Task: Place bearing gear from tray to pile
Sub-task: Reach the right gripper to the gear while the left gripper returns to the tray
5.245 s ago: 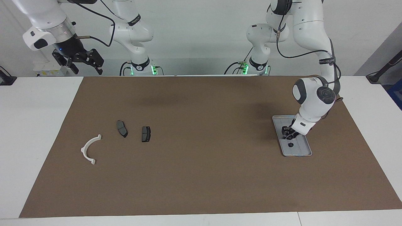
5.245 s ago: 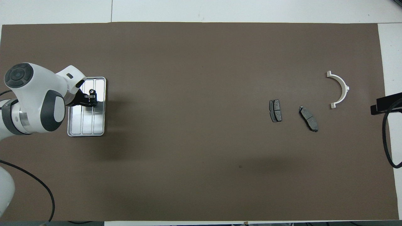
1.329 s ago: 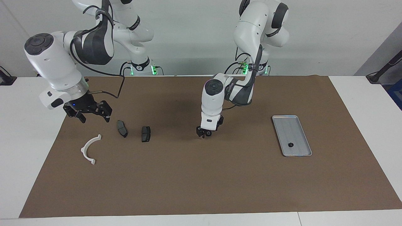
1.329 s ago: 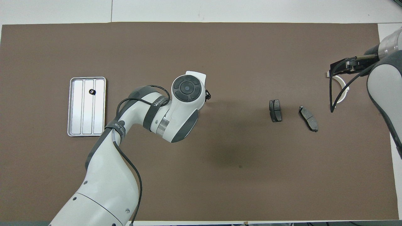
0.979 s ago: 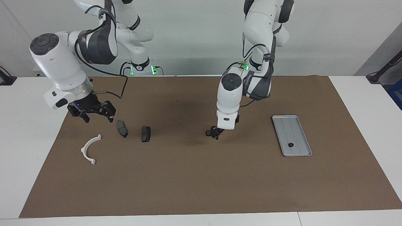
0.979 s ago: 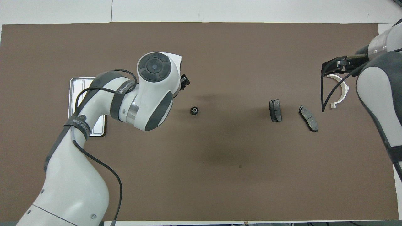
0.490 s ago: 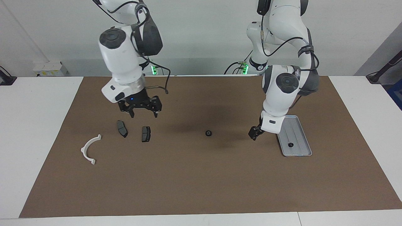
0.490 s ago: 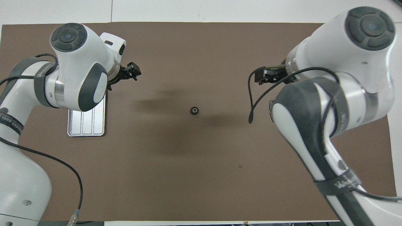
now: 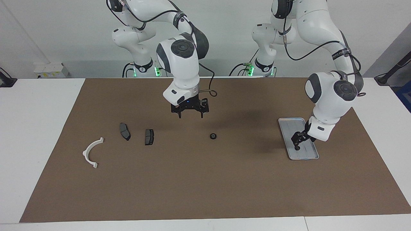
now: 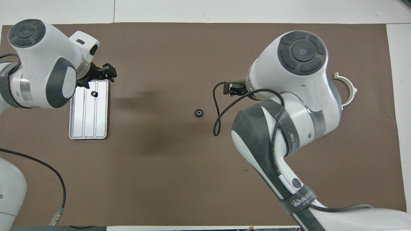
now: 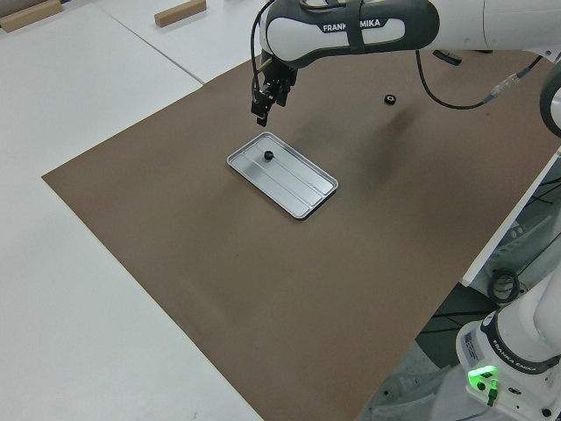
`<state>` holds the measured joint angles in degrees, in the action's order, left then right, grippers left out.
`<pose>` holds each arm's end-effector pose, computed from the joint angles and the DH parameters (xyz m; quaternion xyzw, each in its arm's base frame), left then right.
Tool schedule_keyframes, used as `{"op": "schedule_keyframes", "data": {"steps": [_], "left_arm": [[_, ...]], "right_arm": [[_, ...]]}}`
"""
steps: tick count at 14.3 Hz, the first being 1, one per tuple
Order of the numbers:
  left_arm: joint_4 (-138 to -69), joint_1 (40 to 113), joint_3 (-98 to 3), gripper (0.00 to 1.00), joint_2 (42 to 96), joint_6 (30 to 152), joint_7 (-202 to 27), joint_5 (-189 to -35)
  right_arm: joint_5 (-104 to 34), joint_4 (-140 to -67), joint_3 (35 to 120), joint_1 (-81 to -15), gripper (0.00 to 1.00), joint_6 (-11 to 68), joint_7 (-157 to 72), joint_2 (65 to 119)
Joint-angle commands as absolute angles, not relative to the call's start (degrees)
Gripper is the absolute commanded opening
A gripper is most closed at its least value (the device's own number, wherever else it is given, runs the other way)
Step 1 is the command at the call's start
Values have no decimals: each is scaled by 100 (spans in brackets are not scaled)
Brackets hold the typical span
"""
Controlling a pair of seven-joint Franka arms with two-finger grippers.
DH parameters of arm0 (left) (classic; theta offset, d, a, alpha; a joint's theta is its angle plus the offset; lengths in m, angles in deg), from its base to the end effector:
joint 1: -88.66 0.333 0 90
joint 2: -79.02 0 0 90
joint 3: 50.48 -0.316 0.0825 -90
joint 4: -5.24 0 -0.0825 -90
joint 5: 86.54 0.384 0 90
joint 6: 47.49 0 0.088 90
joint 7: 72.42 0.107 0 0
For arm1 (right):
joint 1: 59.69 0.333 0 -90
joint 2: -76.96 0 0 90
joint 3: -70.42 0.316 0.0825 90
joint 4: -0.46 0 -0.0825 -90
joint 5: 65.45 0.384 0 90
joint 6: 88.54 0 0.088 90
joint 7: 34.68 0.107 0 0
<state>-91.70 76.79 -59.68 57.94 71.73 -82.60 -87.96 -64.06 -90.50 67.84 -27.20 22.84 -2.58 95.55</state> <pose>0.6570 -0.0420 0.3882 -0.9976 -0.0657 -0.0148 0.0163 0.5694 0.3332 0.4515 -0.9996 0.0221 -0.0117 0.0119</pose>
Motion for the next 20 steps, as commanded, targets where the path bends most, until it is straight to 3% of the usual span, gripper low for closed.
{"op": "schedule_keyframes", "data": {"steps": [1,3,10,20], "left_arm": [[-9836,7732,-5910,81,6004,7703,-7972,-8786],[-10171,7776,-5910,80,6004,8125,-7875,-8786],[-10339,7978,-5892,70,5978,8346,-7532,-8864],[-10558,7960,-5910,63,5881,8829,-7532,-9366]], "right_arm": [[-6422,-8981,6761,-2630,100,2552,-181,9840],[-6431,-8981,6761,-2586,100,2651,-181,9937],[-6466,-8630,6752,-2190,100,3002,276,10701],[-6493,-8603,6752,-2181,100,3600,276,11045]]}}
